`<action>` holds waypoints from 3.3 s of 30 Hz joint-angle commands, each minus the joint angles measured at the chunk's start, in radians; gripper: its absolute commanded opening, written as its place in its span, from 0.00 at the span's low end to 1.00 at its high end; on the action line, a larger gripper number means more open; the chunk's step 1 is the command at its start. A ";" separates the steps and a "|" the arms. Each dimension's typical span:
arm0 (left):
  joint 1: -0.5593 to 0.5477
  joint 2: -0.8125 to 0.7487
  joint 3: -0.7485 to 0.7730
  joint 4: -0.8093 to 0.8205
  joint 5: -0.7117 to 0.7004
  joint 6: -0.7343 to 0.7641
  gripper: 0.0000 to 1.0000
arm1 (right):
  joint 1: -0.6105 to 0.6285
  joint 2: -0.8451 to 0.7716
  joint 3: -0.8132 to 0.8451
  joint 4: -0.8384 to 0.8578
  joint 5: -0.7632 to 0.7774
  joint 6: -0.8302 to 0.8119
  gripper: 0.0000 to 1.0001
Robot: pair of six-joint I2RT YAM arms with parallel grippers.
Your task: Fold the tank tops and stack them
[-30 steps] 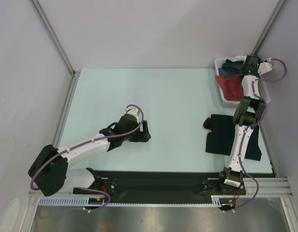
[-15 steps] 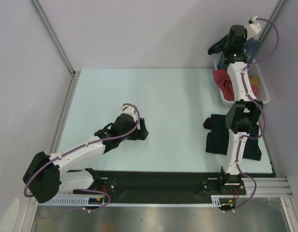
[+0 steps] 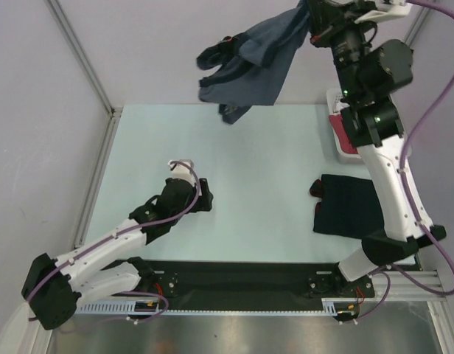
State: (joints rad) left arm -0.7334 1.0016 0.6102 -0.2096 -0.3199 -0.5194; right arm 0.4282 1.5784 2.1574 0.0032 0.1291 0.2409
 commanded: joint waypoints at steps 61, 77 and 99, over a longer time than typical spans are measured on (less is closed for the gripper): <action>0.011 -0.319 -0.182 0.032 -0.204 0.047 0.87 | 0.452 0.109 -1.165 0.064 -0.181 -0.237 0.00; 0.014 -0.503 -0.225 0.101 -0.005 0.093 0.94 | 0.388 -0.252 -1.142 0.006 -0.298 -0.034 0.00; 0.014 -0.683 -0.271 -0.083 -0.099 -0.109 0.96 | 0.368 0.502 0.106 -0.565 -0.431 0.061 0.69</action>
State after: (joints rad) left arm -0.7258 0.3065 0.3328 -0.2287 -0.3820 -0.5579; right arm 0.8619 2.0895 2.2505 -0.3771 -0.3119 0.2775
